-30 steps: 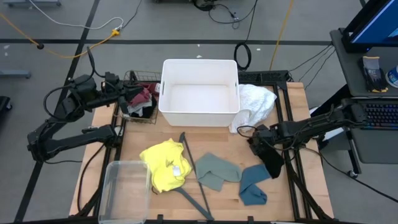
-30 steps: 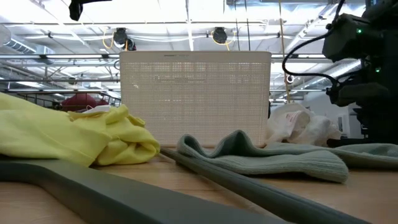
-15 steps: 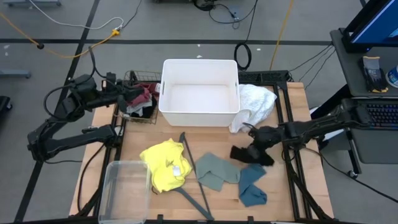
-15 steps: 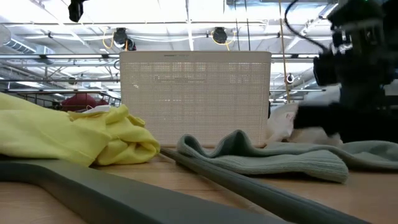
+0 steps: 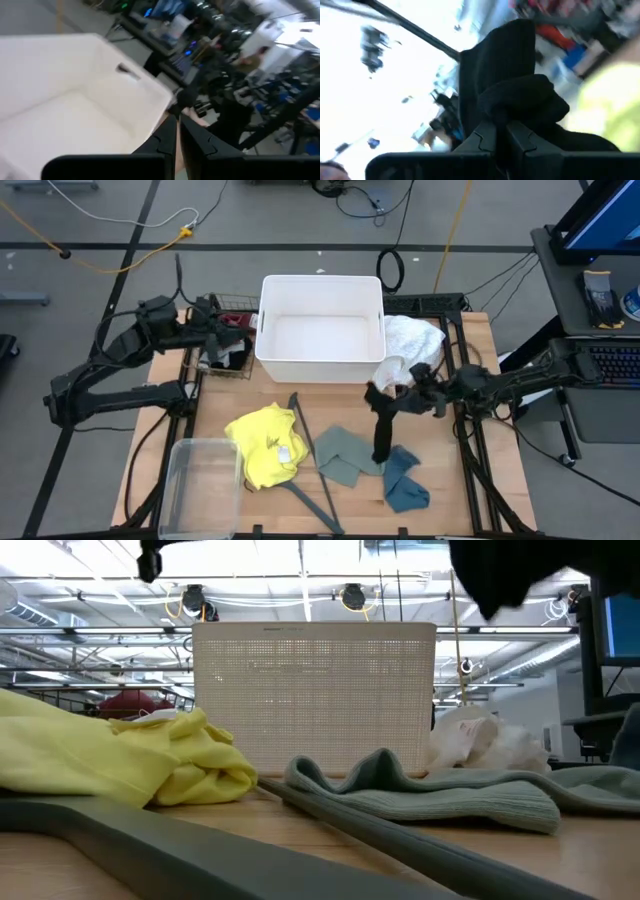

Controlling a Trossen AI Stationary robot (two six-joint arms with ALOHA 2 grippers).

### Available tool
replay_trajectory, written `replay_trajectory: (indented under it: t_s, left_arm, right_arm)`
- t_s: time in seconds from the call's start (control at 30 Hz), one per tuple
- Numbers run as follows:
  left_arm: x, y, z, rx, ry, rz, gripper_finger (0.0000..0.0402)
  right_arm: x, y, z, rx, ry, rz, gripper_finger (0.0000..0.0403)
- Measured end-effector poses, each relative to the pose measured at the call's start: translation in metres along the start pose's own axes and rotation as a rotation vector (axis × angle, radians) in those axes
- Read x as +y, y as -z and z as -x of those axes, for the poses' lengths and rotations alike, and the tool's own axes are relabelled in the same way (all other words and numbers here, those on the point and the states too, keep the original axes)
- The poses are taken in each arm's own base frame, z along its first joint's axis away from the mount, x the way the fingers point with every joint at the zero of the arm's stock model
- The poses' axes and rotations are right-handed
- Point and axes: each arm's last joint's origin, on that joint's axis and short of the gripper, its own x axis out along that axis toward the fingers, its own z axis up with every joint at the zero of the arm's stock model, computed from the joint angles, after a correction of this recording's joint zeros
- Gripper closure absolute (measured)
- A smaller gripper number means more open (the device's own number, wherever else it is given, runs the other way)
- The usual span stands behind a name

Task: Pick & Place Cloths
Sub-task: Put the black sock into the transparent bin

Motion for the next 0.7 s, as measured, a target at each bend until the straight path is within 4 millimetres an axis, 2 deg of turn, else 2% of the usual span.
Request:
replay_trajectory:
  t_s: [0.13,0.23,0.47,0.7]
  left_arm:
    - [-0.008,-0.007,-0.013,-0.060,0.090,-0.058,0.0374]
    - [-0.016,-0.011,-0.025,-0.117,0.172,-0.111,0.0353]
    - [-0.041,-0.018,-0.051,-0.280,0.387,-0.227,0.0270]
    - [-0.064,-0.005,-0.078,-0.343,0.539,-0.308,0.0186]
  right_arm:
    - [0.012,-0.008,-0.002,-0.076,-0.063,0.052,0.0402]
    - [0.025,-0.016,-0.007,-0.100,-0.101,0.106,0.0402]
    - [0.059,-0.037,-0.027,-0.142,-0.168,0.271,0.0402]
    - [0.086,-0.056,-0.052,-0.178,-0.209,0.484,0.0403]
